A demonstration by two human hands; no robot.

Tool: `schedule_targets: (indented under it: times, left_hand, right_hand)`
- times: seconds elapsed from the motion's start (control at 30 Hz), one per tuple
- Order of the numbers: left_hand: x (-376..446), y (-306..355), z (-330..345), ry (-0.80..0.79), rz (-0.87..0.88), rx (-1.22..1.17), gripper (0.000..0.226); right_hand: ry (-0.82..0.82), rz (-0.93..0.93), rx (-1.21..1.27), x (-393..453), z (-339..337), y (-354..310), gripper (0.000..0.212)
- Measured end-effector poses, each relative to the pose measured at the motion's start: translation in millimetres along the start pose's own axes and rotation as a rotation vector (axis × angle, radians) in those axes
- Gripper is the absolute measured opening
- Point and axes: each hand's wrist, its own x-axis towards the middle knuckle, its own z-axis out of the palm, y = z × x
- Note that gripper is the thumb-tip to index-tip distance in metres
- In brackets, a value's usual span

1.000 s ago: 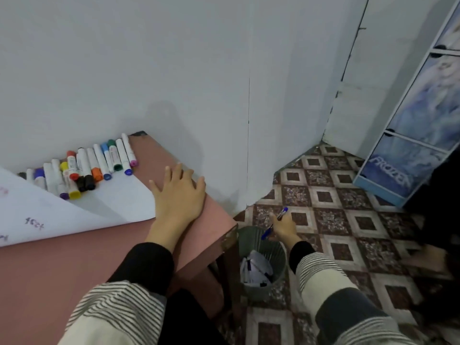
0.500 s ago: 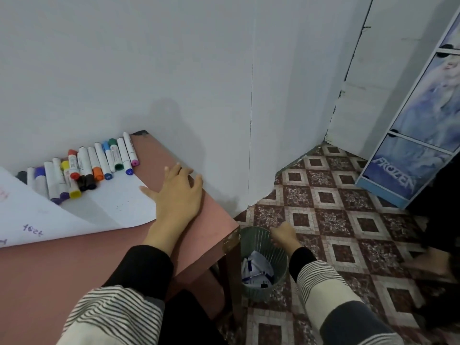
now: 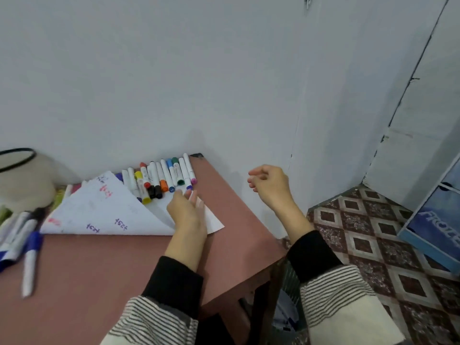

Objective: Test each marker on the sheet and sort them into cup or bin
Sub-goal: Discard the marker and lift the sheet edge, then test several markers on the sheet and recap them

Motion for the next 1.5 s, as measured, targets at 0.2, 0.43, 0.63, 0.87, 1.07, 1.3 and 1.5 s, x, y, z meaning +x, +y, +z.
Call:
schedule_targets:
  times: [0.2, 0.43, 0.63, 0.87, 1.07, 1.3, 1.5]
  left_hand:
    - [-1.9, 29.8, -20.5, -0.072, -0.229, -0.668, 0.031]
    - [-0.7, 54.4, -40.0, 0.01, -0.287, -0.681, 0.032]
    - [12.0, 95.6, -71.3, 0.098, -0.223, -0.615, 0.031]
    - [30.3, 148.9, -112.3, 0.039, -0.138, -0.207, 0.015]
    - [52.6, 181.9, -142.3, 0.216, 0.592, 1.12, 0.014]
    - [79.1, 190.5, -158.8, 0.433, 0.765, 1.751, 0.023]
    - [80.3, 193.0, -158.4, 0.462, 0.758, 1.843, 0.024]
  right_hand:
    - [-0.224, -0.012, -0.207, -11.8, 60.8, -14.3, 0.012]
    - [-0.225, -0.096, -0.488, -21.6, 96.7, -12.6, 0.012]
    - [-0.225, -0.262, -0.653, -36.7, 124.5, -33.1, 0.026]
    - [-0.325, -0.462, -0.518, -64.1, 177.9, -46.0, 0.015]
    - [-0.433, -0.546, -0.6, -69.3, 189.0, -46.2, 0.034]
    - [-0.405, -0.537, -0.584, -64.7, 195.1, -42.1, 0.033]
    - [-0.397, -0.531, -0.58, -62.3, 196.7, -41.6, 0.032]
